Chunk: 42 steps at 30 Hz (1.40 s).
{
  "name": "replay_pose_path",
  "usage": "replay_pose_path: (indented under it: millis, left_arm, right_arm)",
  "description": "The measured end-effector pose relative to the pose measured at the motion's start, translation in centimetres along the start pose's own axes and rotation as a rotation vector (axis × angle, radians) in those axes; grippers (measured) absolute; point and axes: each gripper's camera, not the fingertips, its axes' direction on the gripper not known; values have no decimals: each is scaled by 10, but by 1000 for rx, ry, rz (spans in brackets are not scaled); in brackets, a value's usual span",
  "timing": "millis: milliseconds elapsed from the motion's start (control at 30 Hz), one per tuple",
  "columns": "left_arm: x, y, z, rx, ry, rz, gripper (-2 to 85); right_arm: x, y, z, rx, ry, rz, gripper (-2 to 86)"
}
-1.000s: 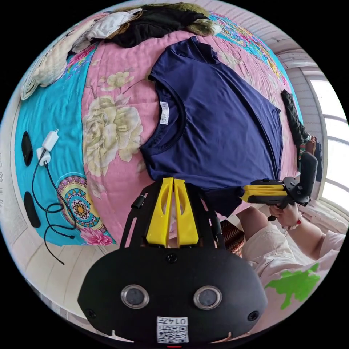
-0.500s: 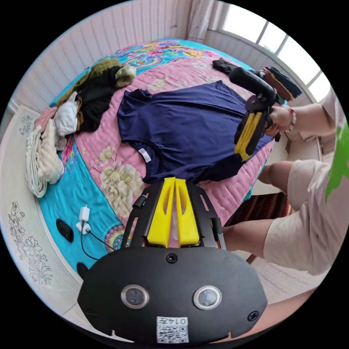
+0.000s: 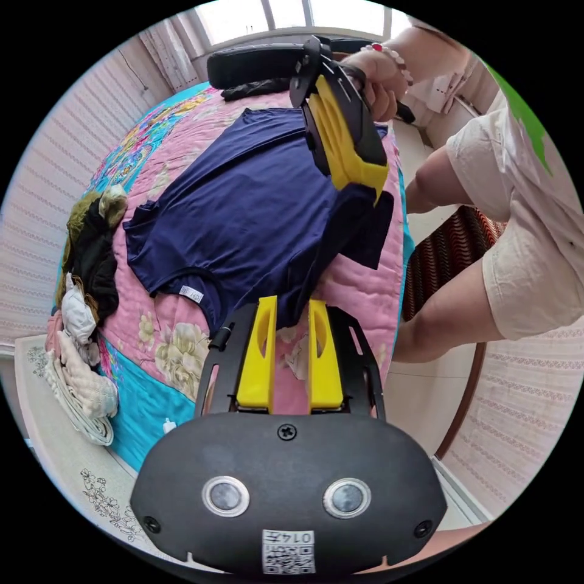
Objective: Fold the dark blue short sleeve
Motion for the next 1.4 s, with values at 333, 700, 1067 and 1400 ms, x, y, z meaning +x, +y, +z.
replay_pose_path:
  millis: [333, 700, 1067, 1400]
  left_arm:
    - [-33, -37, 34, -170, 217, 59, -6]
    - [-158, -94, 108, -446, 792, -132, -10]
    - [-186, -106, 149, -571, 821, -142, -10]
    - [-204, -101, 158, -569, 849, -182, -10]
  right_arm:
    - [-15, -15, -25, -6, 31, 31, 3]
    - [37, -75, -74, -109, 312, 170, 5]
    - [32, -56, -83, 44, 321, 250, 60]
    - [1, -77, -84, -1, 437, 208, 10]
